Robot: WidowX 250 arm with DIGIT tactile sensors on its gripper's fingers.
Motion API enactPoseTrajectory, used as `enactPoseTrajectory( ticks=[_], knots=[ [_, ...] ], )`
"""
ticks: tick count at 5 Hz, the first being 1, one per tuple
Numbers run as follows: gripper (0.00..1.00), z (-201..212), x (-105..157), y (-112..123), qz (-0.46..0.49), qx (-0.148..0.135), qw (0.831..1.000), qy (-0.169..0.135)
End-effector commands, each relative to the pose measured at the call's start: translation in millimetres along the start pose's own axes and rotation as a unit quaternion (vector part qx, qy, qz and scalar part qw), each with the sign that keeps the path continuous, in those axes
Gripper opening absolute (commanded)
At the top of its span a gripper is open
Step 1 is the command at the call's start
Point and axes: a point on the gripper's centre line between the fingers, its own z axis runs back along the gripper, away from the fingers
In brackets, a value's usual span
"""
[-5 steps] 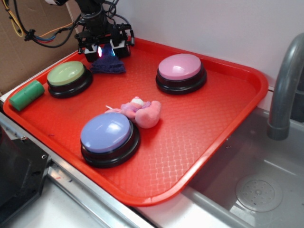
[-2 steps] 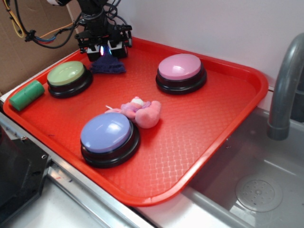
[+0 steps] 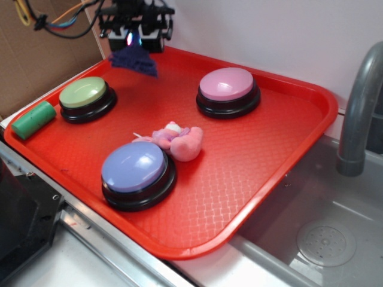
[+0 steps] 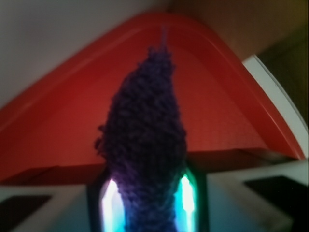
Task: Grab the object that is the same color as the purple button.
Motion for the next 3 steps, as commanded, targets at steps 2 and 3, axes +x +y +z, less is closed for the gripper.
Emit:
enactPoseTrajectory(
  ticks=[2, 3],
  knots=[
    [0.0, 62.4, -66.6, -9.4, -0.188, -0.095, 0.977, 0.043],
    [0.0, 62.2, -85.0, -5.4, -0.216, -0.098, 0.971, 0.043]
  ],
)
